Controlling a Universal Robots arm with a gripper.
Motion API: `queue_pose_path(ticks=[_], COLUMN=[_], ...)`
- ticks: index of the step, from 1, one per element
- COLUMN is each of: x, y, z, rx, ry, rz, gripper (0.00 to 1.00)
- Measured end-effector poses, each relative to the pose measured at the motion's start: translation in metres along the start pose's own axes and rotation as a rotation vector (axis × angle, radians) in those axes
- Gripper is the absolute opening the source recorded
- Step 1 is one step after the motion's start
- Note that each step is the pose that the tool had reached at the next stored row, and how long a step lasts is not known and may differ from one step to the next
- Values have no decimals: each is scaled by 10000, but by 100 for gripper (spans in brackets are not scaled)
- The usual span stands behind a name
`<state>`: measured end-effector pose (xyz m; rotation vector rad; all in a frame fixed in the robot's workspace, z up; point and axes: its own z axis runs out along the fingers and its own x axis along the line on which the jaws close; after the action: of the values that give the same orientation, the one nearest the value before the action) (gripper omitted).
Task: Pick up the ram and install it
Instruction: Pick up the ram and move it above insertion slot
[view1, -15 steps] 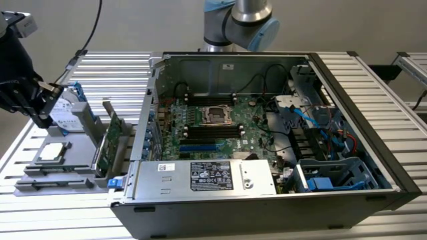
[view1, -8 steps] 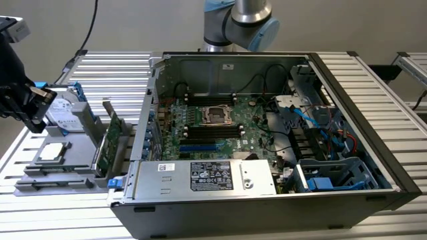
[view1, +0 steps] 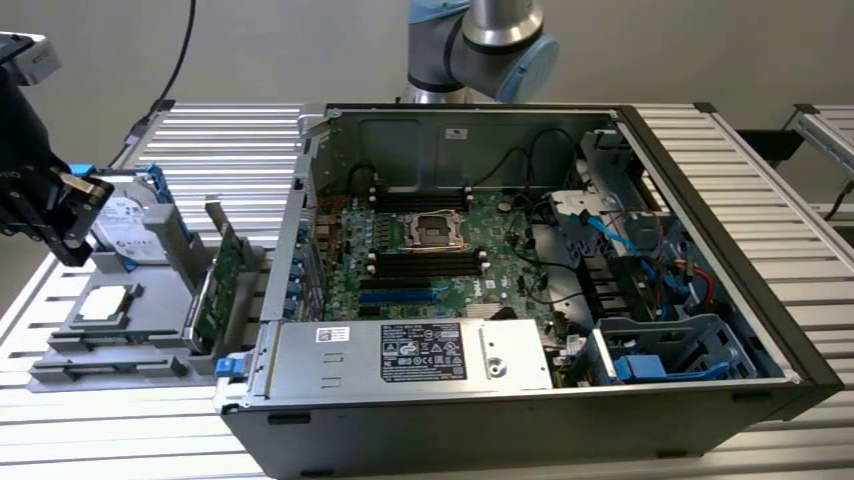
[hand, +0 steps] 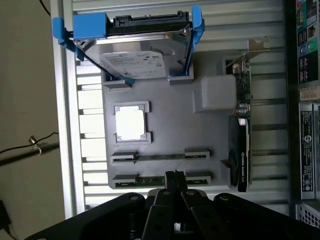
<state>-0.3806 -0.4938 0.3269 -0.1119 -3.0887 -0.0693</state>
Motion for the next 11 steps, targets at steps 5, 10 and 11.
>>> queue_pose_path(ticks=[5, 10, 11], x=[0, 11, 11], y=[0, -5, -5], z=[0, 2, 2], rx=[0, 2, 12], ry=[0, 5, 14], rz=[0, -192, -371], gripper=[11, 11, 11])
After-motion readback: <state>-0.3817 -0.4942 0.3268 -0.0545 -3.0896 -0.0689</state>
